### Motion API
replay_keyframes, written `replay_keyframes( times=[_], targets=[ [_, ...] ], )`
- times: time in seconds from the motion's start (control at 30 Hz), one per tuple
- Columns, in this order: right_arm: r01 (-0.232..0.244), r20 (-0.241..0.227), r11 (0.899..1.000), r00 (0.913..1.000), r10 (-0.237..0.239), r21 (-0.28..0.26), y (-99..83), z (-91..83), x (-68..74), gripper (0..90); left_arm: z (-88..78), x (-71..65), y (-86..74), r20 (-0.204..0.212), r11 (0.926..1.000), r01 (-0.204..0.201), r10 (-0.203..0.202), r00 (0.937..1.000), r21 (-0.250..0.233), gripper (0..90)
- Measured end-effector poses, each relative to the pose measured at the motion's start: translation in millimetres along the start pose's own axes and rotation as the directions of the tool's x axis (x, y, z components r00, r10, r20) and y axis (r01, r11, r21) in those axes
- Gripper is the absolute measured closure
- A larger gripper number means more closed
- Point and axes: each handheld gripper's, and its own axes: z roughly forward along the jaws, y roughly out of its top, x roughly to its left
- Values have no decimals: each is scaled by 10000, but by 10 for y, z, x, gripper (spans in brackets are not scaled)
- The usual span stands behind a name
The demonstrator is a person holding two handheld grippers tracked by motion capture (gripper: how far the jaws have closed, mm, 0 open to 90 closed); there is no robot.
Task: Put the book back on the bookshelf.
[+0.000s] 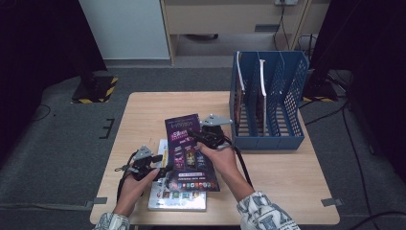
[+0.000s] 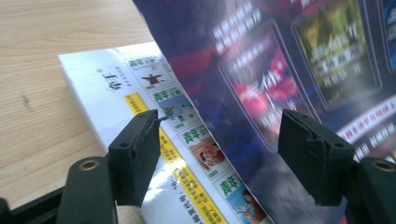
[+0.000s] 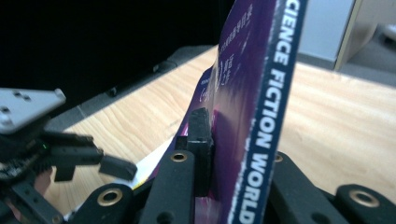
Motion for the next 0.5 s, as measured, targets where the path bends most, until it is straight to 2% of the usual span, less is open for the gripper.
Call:
replay_keyframes(
  times=[0.27,0.5],
  targets=[
    [370,-114,9960,9992,-381,-814,131,-96,44,831,43,-37,7,435,9994,-199,186,9989,299,291],
    [453,-271,9933,9985,-484,-1060,187,-130,66,834,91,-76,11,682,9984,-320,288,9973,472,321]
  ],
)
